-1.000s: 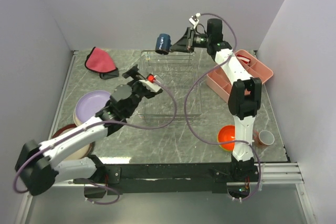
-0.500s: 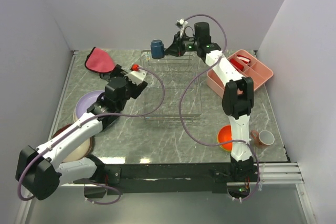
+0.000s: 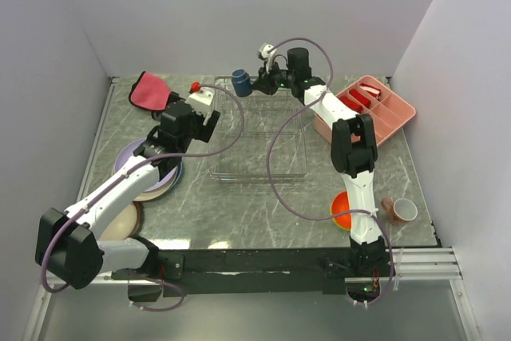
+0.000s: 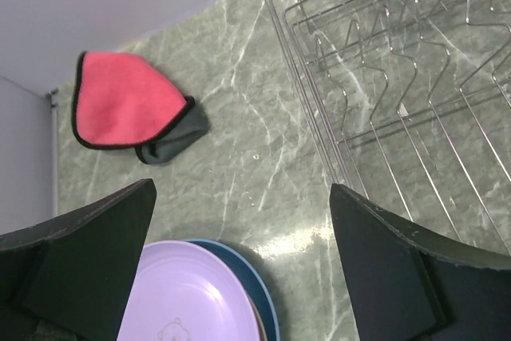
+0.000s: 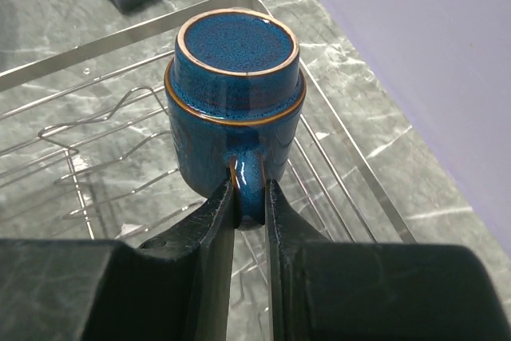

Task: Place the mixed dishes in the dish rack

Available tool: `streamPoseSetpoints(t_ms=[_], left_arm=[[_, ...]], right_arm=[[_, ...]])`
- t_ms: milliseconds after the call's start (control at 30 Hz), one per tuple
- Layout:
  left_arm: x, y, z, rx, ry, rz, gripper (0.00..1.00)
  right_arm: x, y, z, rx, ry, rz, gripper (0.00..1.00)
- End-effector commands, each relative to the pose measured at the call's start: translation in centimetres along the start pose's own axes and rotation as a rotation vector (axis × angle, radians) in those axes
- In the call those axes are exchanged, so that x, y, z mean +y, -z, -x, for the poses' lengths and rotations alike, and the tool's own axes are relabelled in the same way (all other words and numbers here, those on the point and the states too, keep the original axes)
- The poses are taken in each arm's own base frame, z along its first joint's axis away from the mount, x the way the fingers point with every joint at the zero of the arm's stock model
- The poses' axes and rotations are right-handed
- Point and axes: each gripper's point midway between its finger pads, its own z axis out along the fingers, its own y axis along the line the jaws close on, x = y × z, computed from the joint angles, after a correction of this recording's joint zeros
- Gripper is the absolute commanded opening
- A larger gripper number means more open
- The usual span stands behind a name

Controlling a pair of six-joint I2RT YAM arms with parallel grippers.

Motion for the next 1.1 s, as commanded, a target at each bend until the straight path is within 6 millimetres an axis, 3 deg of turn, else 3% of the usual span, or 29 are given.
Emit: streamPoseSetpoints(t_ms=[0, 133, 267, 333, 500, 667, 700, 733, 800, 833, 933, 1000, 1033, 1067], left_arm=[[1.1, -0.7, 2.6, -0.051, 0.116, 0.002, 0.97], [0.7, -1.8, 4.3, -0.079, 0.175, -0.075, 0.96], [0.6, -4.7, 4.9, -0.050, 0.245, -0.102, 0.97], [0.8, -5.4, 6.4, -0.074, 0.256, -0.115, 0.98], [0.0, -7.1, 7.2, -0.085, 0.309, -0.134, 0.98], [0.0, -7.8, 7.8, -0.104, 0.321, -0.135, 0.98], [0.0, -8.0, 7.8, -0.101, 0.316, -0.135, 0.97], [-0.1, -8.3, 7.9, -0.100, 0.316, -0.135, 0.97], [0.2, -8.5, 8.1, -0.102, 0.321, -0.132, 0.97], [0.2, -8.6, 7.9, -0.097, 0.322, -0.131, 0.97], [0.5, -8.5, 7.9, -0.106, 0.332, -0.125, 0.97], [0.6, -8.4, 7.6, -0.104, 0.334, -0.120, 0.97], [0.8, -8.3, 7.6, -0.104, 0.335, -0.111, 0.97], [1.0, -8.3, 7.4, -0.100, 0.333, -0.104, 0.97]], right_arm=[[0.4, -1.5, 4.1, -0.114, 0.182, -0.012, 0.00], [0.5, -3.3, 2.8, -0.098, 0.183, -0.004, 0.00], [0.6, -4.6, 1.6, -0.068, 0.205, -0.015, 0.00], [0.6, -5.2, 1.1, -0.057, 0.204, -0.037, 0.00], [-0.2, -6.0, 2.0, -0.059, 0.232, -0.081, 0.00], [0.0, -7.1, 1.0, -0.024, 0.271, -0.132, 0.00], [0.0, -7.0, 1.2, -0.023, 0.282, -0.145, 0.04], [-0.4, -7.0, 0.8, -0.009, 0.291, -0.172, 0.16], [-0.2, -7.2, 0.5, 0.006, 0.309, -0.171, 0.31], [-0.2, -7.1, 0.4, 0.014, 0.308, -0.172, 0.48], [-0.2, -6.7, -0.2, 0.051, 0.280, -0.177, 0.60], [-0.1, -6.2, 0.1, 0.062, 0.279, -0.184, 0.64], [0.1, -6.0, -0.7, 0.080, 0.269, -0.184, 0.65], [0.1, -5.4, 0.4, 0.068, 0.274, -0.193, 0.66]])
